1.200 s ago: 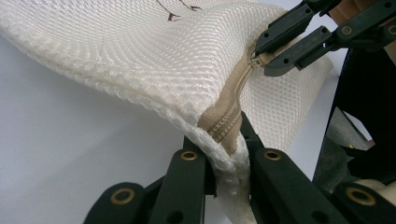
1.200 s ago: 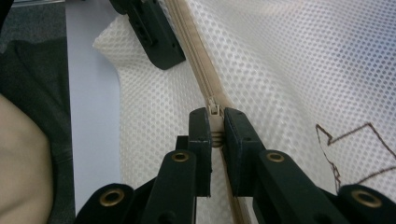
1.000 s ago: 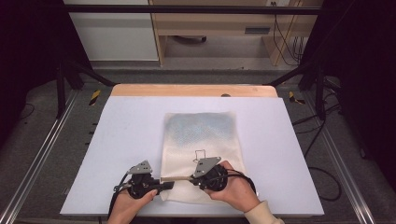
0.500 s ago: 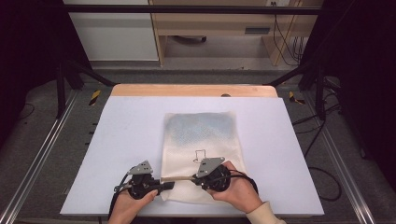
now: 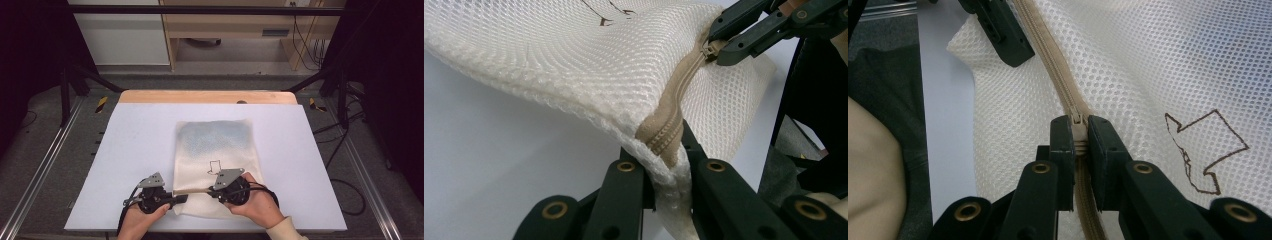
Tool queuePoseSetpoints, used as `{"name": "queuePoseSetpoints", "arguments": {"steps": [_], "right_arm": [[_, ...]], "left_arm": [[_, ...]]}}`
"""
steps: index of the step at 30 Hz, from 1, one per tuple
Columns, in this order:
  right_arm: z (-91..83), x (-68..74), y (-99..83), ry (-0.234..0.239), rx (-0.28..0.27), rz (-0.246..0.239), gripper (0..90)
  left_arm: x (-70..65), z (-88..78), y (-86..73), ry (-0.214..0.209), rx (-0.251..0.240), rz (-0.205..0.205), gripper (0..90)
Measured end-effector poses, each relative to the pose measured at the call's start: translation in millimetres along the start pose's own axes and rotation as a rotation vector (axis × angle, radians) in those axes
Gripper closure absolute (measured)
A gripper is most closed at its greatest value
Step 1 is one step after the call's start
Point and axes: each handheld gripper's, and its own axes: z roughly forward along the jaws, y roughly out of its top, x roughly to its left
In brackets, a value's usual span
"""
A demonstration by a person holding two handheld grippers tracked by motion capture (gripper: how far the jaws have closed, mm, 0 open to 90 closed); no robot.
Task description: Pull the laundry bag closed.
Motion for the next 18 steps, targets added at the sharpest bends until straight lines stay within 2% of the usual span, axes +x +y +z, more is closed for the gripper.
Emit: {"name": "queuePoseSetpoints", "arguments": {"steps": [18], "right_arm": [[-7.6, -1.4, -8.2, -0.021, -0.015, 0.014, 82.1]], "left_arm": [[-1.7, 1.5, 0.0, 0.003, 0.002, 0.010, 84.5]]}}
